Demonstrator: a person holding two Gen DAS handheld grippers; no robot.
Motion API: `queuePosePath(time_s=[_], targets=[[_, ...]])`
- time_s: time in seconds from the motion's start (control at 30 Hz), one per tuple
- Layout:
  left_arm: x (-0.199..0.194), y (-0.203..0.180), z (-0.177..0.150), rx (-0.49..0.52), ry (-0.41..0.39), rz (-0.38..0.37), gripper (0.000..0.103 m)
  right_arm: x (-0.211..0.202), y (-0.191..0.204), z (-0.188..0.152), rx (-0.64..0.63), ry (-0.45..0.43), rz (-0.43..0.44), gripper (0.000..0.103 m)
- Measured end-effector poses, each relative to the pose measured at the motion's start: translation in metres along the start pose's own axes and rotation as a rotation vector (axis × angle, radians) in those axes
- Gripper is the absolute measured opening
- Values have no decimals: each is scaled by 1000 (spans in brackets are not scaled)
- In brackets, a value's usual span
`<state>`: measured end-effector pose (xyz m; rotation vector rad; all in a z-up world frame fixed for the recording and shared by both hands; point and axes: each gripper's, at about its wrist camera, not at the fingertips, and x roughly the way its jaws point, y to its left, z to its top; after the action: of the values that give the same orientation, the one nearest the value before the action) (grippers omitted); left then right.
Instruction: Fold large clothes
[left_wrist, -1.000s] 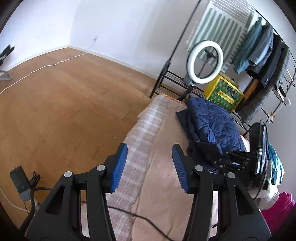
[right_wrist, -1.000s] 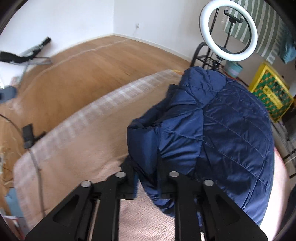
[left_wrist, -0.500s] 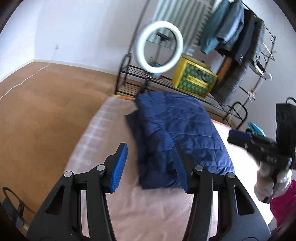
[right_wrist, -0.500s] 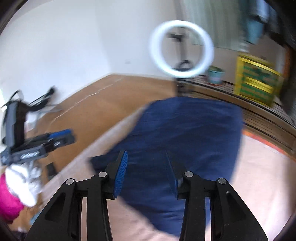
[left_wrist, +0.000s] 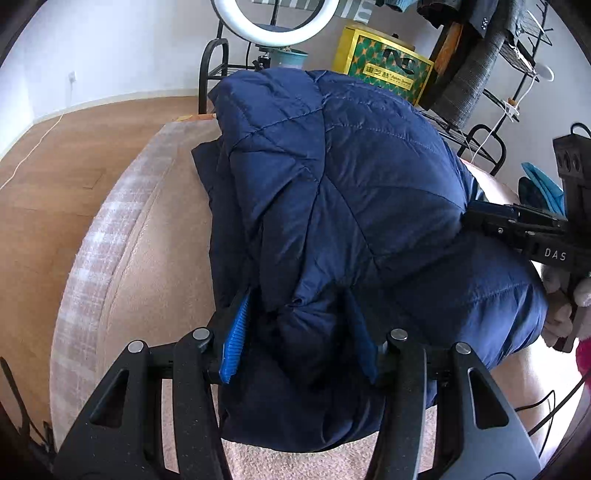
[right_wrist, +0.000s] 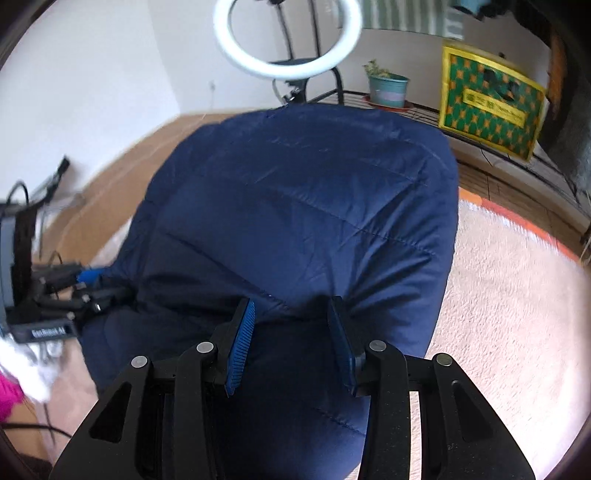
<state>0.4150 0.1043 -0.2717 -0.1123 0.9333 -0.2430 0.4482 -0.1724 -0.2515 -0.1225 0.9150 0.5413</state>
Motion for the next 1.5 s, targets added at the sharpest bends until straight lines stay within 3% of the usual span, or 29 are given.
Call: queuePosePath(time_s=[0.07,0.13,0.27,0.37,0.53,0.73,0.83,0.93,1.0,1.07,1.13,1.23,1.33,1.5], targets=[[-1,-1,1,16,8,-1,53,-5,-6,9,-4,21,37,39],[-10,-1,7,25,10,-22,53,-18,-16,20,17,-26,78,39],[-40,5,25,19,-78,-59,53,-32,-47,62,83,-177,36,39],[-43,10,46,9,-107,-77,53,-15,-70,93,130,-220,-26,39],[-14,19,72,-9,-86,-69,53,27,-90,116,176,-206,-90,39],[25,31,62,-29,-7,-68,54,76,-106,112,197,-53,-151,40],[27,34,59,-35,0,-88,57,75,-110,108,220,-58,-135,41],[19,52,64,-97,1,-164,60,65,-109,108,206,-66,-144,40],[14,74,70,-190,-6,-201,69,50,-114,105,219,-105,-115,41],[13,94,75,-270,-6,-251,74,35,-119,98,240,-137,-46,60],[21,119,79,-377,31,-328,75,18,-128,84,289,-152,39,68],[39,145,83,-496,92,-428,75,9,-136,67,339,-105,137,71],[55,154,83,-557,131,-480,75,3,-142,44,394,-55,204,74],[78,150,84,-570,169,-542,75,12,-147,15,491,11,327,75]])
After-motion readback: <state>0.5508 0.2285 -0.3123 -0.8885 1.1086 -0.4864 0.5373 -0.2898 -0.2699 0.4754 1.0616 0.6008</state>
